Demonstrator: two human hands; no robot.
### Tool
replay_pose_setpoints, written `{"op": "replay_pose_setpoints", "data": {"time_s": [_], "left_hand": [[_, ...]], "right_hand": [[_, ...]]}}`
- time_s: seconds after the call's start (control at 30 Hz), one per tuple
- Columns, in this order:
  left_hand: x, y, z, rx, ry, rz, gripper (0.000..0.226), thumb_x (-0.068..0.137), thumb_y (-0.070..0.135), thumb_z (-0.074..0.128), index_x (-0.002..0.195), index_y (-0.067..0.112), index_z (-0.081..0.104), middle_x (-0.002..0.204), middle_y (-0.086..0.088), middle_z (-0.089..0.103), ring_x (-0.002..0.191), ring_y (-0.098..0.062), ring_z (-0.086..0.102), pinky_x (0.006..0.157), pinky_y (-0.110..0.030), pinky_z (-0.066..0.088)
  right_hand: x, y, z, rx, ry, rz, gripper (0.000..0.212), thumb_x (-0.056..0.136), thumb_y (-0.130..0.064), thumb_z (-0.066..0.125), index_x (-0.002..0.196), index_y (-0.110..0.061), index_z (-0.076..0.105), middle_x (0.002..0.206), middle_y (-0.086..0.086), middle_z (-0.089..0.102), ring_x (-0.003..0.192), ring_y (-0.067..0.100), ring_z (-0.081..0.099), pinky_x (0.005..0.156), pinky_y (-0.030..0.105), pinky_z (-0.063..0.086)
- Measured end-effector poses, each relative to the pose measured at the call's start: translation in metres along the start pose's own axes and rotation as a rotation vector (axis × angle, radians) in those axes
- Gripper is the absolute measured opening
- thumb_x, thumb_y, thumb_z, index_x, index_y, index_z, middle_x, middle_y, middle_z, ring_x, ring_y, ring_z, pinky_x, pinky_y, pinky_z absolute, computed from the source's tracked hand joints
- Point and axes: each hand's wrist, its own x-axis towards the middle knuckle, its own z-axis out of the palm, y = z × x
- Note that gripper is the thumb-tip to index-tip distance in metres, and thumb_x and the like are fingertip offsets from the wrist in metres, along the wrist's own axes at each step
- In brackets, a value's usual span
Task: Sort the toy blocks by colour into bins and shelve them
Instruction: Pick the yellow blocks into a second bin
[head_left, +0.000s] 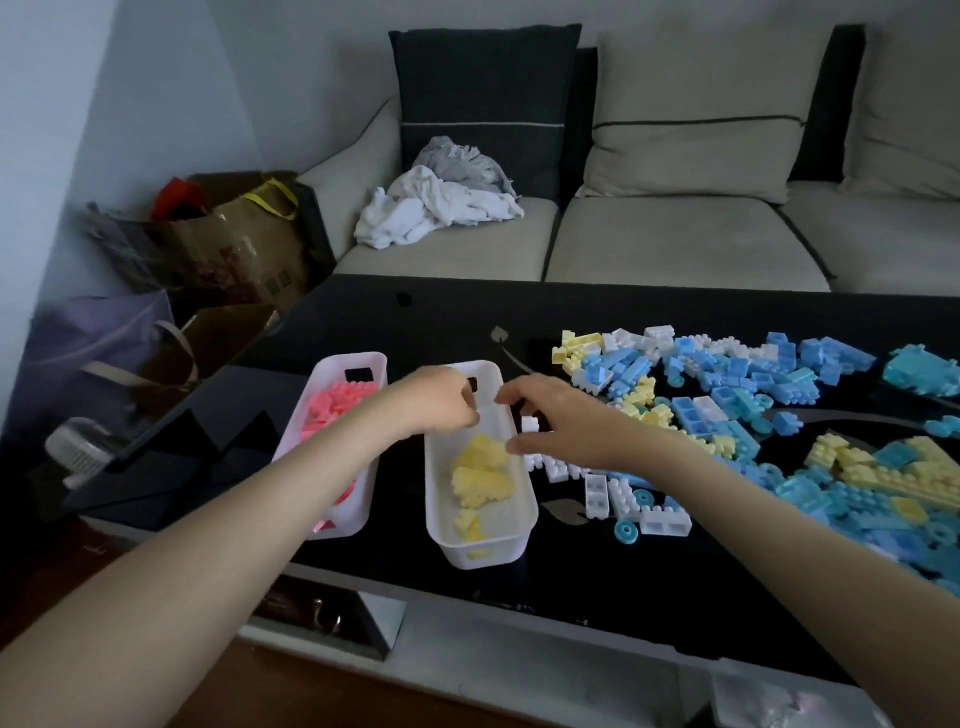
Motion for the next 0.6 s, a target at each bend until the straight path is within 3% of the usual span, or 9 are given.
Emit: {"op": "replay_pose_setpoints", "data": {"time_s": [0.07,0.13,0.2,0.27,0.33,0.47,0.6], "left_hand": [[0.007,0.000,-0.007,-0.038,0.093,0.023,0.025,0.091,0.021,0.049,0.104,0.008,0.066,0.099,-0.007,0.064,0.078,-0.018,0.056,0.062,-0.026,0.041],[0.020,0.007,-0.014,-0.101,0.186,0.068,0.029,0.094,0.026,0.050,0.119,0.013,0.055,0.104,-0.004,0.064,0.084,-0.016,0.060,0.070,-0.028,0.048],[0.034,0.016,-0.015,-0.177,0.197,0.107,0.053,0.093,0.031,0.056,0.139,0.015,0.034,0.109,-0.005,0.063,0.091,-0.016,0.062,0.082,-0.034,0.053],[0.061,0.030,-0.017,-0.161,0.187,0.145,0.069,0.092,0.030,0.060,0.147,0.017,0.020,0.117,-0.007,0.061,0.095,-0.019,0.062,0.087,-0.037,0.052],[0.086,0.042,-0.019,-0.100,0.145,0.188,0.075,0.091,0.027,0.062,0.149,0.021,0.014,0.123,-0.011,0.056,0.097,-0.020,0.061,0.087,-0.036,0.052],[0.134,0.065,-0.017,0.069,-0.006,0.221,0.077,0.091,0.025,0.061,0.151,0.025,0.012,0.146,-0.013,0.036,0.121,-0.025,0.048,0.088,-0.030,0.043],[0.168,0.076,-0.004,0.094,-0.055,0.212,0.067,0.094,0.037,0.056,0.149,0.019,0.022,0.138,-0.011,0.046,0.118,-0.025,0.050,0.090,-0.032,0.042]], "right_hand": [[0.003,0.010,-0.013,-0.010,0.057,0.033,0.044,0.091,-0.027,0.059,0.131,-0.022,0.045,0.128,-0.006,0.045,0.116,0.009,0.046,0.094,0.023,0.039],[0.010,0.030,-0.029,-0.031,0.137,0.092,0.040,0.093,-0.021,0.055,0.132,-0.018,0.045,0.130,-0.001,0.046,0.117,0.013,0.047,0.094,0.023,0.039],[0.019,0.055,-0.042,-0.068,0.197,0.158,0.038,0.095,-0.015,0.051,0.132,-0.016,0.046,0.133,0.003,0.045,0.119,0.017,0.047,0.097,0.026,0.038],[0.034,0.084,-0.059,-0.113,0.233,0.224,0.039,0.095,-0.009,0.048,0.133,-0.016,0.045,0.135,0.007,0.045,0.121,0.020,0.047,0.101,0.030,0.038],[0.050,0.105,-0.073,-0.176,0.200,0.280,0.043,0.095,-0.002,0.043,0.137,-0.014,0.043,0.138,0.010,0.044,0.125,0.024,0.045,0.104,0.033,0.036],[0.090,0.133,-0.089,-0.208,0.140,0.335,0.053,0.095,0.002,0.035,0.144,-0.019,0.034,0.143,0.012,0.039,0.128,0.026,0.042,0.101,0.031,0.036],[0.121,0.147,-0.078,-0.294,-0.111,0.343,0.070,0.093,0.004,0.036,0.150,-0.031,0.015,0.151,0.006,0.032,0.128,0.024,0.043,0.098,0.030,0.040]]}}
